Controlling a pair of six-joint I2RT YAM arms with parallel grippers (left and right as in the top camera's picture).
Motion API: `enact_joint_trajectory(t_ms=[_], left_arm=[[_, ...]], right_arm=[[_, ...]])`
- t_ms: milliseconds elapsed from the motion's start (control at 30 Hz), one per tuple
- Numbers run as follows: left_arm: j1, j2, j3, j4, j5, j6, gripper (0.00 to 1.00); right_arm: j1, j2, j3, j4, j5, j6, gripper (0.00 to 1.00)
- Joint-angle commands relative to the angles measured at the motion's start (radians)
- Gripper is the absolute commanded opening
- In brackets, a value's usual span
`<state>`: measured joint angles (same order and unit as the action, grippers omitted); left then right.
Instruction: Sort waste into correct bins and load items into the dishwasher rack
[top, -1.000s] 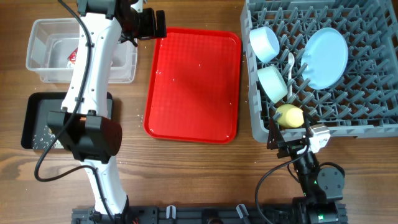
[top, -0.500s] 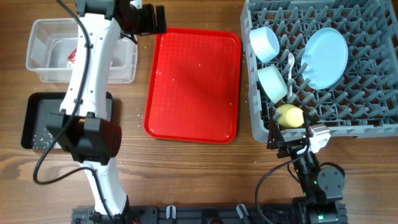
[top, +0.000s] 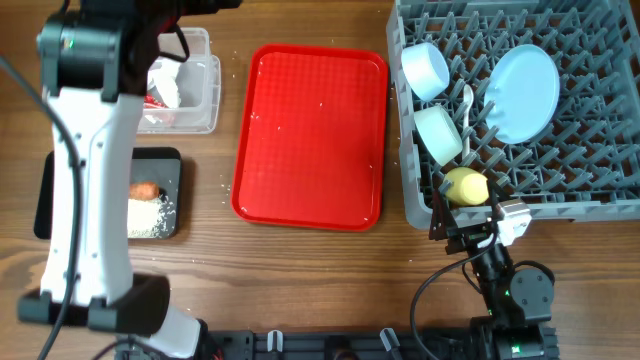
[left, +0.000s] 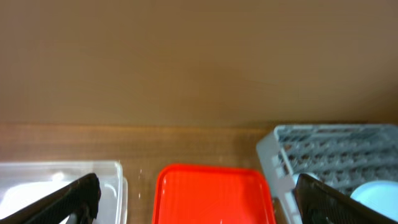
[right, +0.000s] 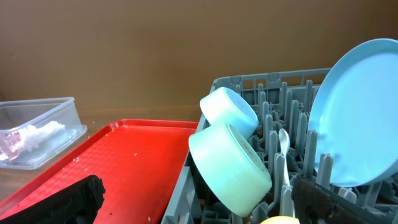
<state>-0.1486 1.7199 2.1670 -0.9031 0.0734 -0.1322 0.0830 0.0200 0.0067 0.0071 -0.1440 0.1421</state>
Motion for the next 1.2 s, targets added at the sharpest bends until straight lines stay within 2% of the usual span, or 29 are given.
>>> enact_joint_trajectory(t_ms=[0, 233, 333, 533, 800, 933, 1033, 1167], left_arm=[[0.009, -0.132, -0.194, 0.125, -0.015, 0.019, 1.00], [0.060, -0.445, -0.695, 0.444, 0.005, 0.019, 1.00], [0.127, -0.653, -0.979, 0.598, 0.064, 0.019, 1.00], [0.232, -0.978, -1.368, 0.761, 0.101, -0.011, 1.00], [0.283, -1.308, -1.683, 0.819, 0.101, -0.011, 1.00], [0.286, -1.415, -1.847, 0.924, 0.101, -0.011, 1.00], [0.286, -1.481, -1.976, 1.072, 0.101, -0.019, 1.00], [0.286, -1.562, -2.087, 1.153, 0.101, -0.023, 1.00]], right_arm=[[-0.006, -0.010, -0.002, 0.003, 0.010, 0.017, 1.00], [-0.006, -0.010, -0.002, 0.003, 0.010, 0.017, 1.00], [-0.006, -0.010, -0.002, 0.003, 0.010, 0.018, 1.00], [-0.006, -0.010, -0.002, 0.003, 0.010, 0.018, 0.99], [-0.006, -0.010, -0.002, 0.003, 0.010, 0.018, 1.00], [-0.006, -0.010, -0.002, 0.003, 0.010, 0.018, 1.00], [-0.006, -0.010, -0.002, 0.003, 0.010, 0.018, 1.00], [-0.006, -0.010, -0.002, 0.003, 0.010, 0.018, 1.00]])
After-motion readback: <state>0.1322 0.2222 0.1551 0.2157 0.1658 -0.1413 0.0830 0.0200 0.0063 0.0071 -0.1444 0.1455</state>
